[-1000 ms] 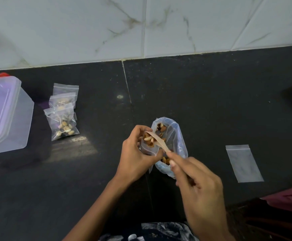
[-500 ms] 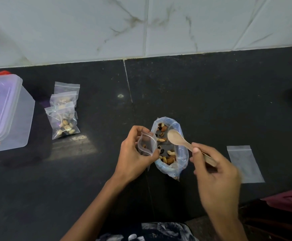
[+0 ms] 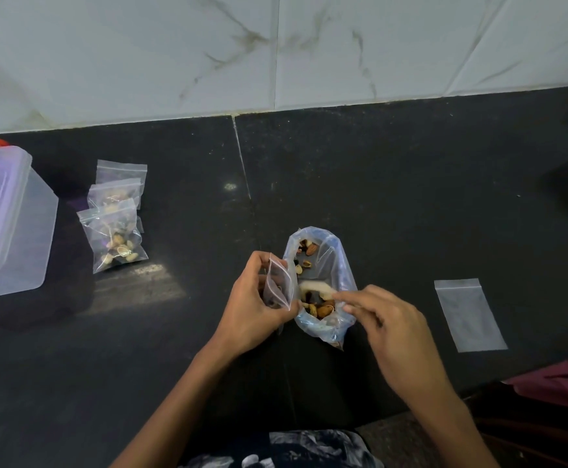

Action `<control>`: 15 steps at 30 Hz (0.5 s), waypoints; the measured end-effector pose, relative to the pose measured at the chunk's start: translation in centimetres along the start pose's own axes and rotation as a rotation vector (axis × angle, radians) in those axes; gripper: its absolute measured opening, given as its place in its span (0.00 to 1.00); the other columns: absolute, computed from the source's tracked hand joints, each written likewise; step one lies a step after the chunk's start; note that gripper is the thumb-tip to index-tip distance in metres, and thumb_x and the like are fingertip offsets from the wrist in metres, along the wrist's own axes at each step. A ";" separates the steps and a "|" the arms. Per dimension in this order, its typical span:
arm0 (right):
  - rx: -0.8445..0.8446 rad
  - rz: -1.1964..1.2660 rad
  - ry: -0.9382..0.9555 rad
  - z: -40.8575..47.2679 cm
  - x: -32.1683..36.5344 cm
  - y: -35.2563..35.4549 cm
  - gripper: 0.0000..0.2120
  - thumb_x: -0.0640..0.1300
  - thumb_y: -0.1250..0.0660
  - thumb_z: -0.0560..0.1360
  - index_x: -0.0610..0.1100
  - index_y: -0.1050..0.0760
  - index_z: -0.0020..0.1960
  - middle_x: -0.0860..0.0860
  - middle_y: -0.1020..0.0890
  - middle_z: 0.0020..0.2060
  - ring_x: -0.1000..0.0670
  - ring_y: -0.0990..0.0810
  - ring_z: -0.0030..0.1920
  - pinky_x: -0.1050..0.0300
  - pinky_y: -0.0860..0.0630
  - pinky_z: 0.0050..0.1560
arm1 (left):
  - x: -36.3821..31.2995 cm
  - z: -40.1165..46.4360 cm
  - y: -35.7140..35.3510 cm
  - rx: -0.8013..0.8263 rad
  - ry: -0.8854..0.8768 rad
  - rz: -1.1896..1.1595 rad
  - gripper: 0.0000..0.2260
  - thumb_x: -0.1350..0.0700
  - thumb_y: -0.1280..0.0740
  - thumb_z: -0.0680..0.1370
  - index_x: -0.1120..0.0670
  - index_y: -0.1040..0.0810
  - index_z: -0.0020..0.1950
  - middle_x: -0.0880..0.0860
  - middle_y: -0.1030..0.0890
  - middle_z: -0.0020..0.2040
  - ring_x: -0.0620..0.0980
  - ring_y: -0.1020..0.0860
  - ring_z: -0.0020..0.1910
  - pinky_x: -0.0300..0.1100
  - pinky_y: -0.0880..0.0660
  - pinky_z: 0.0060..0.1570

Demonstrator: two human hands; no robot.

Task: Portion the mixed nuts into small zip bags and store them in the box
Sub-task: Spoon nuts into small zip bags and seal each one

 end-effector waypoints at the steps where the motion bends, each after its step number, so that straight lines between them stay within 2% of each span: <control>1: 0.022 -0.009 0.004 -0.2 0.2 0.5 0.12 0.47 0.39 0.76 0.53 0.19 0.55 0.64 0.26 0.36 0.62 0.24 0.41 0.66 0.29 0.33 | 0.0 0.0 0.0 0.004 0.003 -0.002 0.22 0.64 0.24 0.68 0.52 0.30 0.56 0.48 0.21 0.49 0.46 0.19 0.47 0.47 0.19 0.46; 3: 0.053 -0.036 -0.006 -0.5 0.5 1.3 0.14 0.50 0.41 0.75 0.56 0.20 0.55 0.64 0.25 0.36 0.62 0.24 0.43 0.67 0.31 0.33 | -0.1 -0.1 0.0 0.006 0.007 0.000 0.22 0.63 0.24 0.68 0.53 0.30 0.56 0.48 0.21 0.49 0.45 0.19 0.48 0.46 0.19 0.47; 6: 0.015 -0.093 -0.042 -0.4 0.5 1.8 0.12 0.49 0.39 0.76 0.54 0.20 0.55 0.61 0.24 0.36 0.59 0.24 0.37 0.66 0.30 0.33 | -0.4 -0.2 0.3 0.020 0.004 0.004 0.22 0.63 0.24 0.68 0.53 0.30 0.56 0.47 0.21 0.51 0.43 0.19 0.49 0.43 0.20 0.49; 9: 0.022 -0.127 -0.089 -0.1 0.8 1.7 0.12 0.49 0.39 0.78 0.52 0.20 0.57 0.60 0.19 0.42 0.59 0.22 0.41 0.62 0.23 0.40 | -0.6 -0.5 0.6 0.063 0.014 0.034 0.23 0.63 0.23 0.67 0.52 0.30 0.57 0.46 0.21 0.51 0.41 0.19 0.49 0.38 0.20 0.48; 11: 0.037 -0.123 -0.106 0.1 1.2 1.7 0.12 0.49 0.40 0.79 0.51 0.20 0.56 0.57 0.18 0.44 0.58 0.21 0.43 0.59 0.22 0.43 | -0.5 -0.7 0.6 0.116 0.036 0.040 0.23 0.64 0.24 0.67 0.52 0.30 0.56 0.47 0.21 0.52 0.41 0.19 0.50 0.39 0.20 0.49; 15: 0.113 -0.119 -0.102 0.7 1.8 1.2 0.11 0.47 0.40 0.79 0.48 0.19 0.51 0.53 0.18 0.40 0.54 0.20 0.40 0.53 0.22 0.41 | 0.0 -0.7 0.4 0.144 0.033 0.083 0.23 0.64 0.24 0.67 0.50 0.30 0.55 0.47 0.22 0.54 0.42 0.20 0.52 0.45 0.20 0.50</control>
Point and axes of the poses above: each hand's wrist, its own z-axis towards the middle knuckle, its own y-axis out of the back of the hand, x = y × z, the point moved 6 cm from there along z, towards the middle knuckle
